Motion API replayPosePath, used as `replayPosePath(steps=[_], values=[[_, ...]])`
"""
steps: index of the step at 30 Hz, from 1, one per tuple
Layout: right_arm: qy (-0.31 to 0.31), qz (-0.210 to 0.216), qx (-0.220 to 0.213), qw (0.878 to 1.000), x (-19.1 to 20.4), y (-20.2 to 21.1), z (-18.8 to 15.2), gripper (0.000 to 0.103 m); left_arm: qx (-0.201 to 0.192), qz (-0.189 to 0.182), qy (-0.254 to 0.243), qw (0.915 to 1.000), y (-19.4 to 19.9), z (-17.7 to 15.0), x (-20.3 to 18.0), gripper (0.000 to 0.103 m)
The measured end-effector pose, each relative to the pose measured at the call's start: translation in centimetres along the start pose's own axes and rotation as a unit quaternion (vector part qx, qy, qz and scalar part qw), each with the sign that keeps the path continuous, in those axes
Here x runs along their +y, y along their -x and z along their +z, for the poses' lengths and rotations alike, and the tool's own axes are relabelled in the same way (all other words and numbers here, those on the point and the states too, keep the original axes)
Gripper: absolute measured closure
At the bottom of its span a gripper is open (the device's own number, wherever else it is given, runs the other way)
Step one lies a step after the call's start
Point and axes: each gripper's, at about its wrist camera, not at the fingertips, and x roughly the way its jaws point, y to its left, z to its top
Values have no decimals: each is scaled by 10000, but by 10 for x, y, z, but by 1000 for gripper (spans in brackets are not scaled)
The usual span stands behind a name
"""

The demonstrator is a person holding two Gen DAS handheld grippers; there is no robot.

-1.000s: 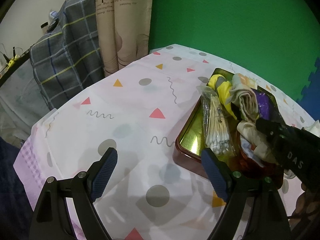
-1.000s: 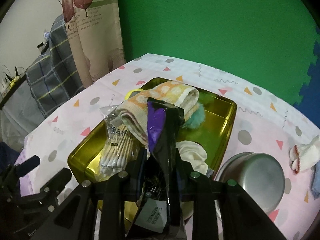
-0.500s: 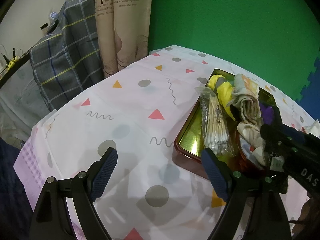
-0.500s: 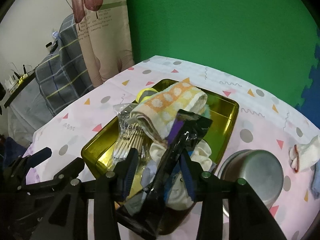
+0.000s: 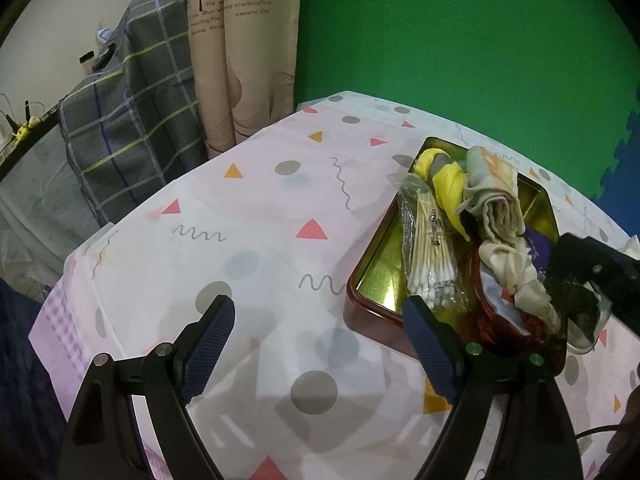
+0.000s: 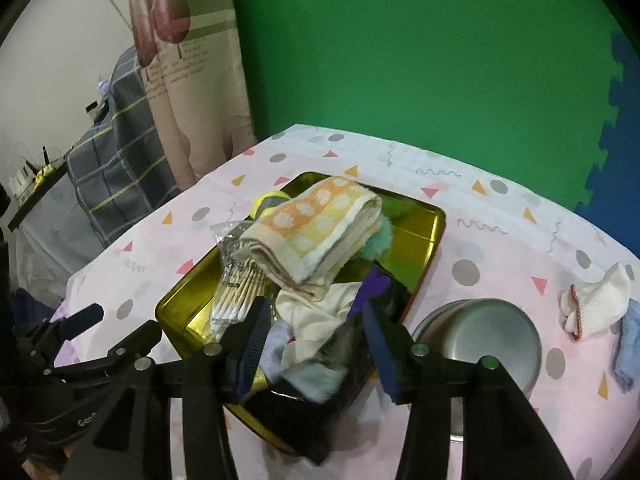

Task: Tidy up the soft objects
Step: 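Carry the black-and-purple packet into the gold tin and open the right tool, then return to the pile and grasp the blue folded towel with the right tool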

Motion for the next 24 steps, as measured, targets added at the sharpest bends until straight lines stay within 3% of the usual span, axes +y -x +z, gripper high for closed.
replayPosePath(steps=[7, 12, 24], values=[[-290, -402, -133, 9987, -49, 24, -7, 54, -6, 8, -25, 10000, 0, -1, 0, 20], [-675, -1074, -154, 9918, -116, 46, -22, 54, -37, 46, -98, 9999, 1, -1, 0, 19], [-1576, -2659, 173, 9509, -266, 60, -60, 47, -385, 14, -379, 9985, 17, -5, -15, 19]])
